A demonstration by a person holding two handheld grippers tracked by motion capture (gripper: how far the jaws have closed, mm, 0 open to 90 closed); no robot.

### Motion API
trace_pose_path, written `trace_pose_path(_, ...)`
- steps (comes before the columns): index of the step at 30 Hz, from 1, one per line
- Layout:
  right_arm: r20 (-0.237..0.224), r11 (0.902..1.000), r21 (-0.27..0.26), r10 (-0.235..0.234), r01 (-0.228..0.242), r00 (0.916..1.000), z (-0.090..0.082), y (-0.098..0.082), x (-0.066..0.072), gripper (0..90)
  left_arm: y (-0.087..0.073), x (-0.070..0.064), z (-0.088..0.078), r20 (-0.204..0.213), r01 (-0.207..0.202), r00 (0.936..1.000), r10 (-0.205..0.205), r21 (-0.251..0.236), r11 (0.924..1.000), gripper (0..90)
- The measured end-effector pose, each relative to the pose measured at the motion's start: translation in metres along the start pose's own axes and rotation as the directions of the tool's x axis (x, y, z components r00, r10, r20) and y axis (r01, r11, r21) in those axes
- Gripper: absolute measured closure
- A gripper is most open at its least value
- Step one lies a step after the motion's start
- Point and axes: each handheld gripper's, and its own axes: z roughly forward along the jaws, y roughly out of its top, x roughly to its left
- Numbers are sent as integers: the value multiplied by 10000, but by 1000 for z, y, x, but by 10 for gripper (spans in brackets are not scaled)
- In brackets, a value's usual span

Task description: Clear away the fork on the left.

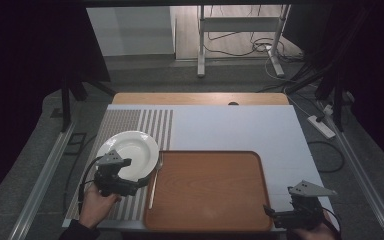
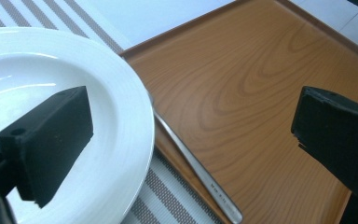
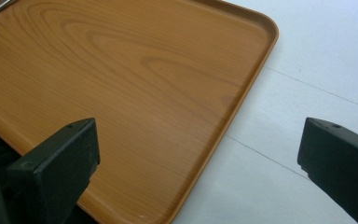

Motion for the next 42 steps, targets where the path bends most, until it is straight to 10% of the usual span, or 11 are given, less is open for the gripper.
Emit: trace_pose_path(42, 41, 10000, -36, 47, -47, 10000, -1, 0, 0, 0, -35, 10, -40, -771, 494, 9958, -503, -128, 9987, 0)
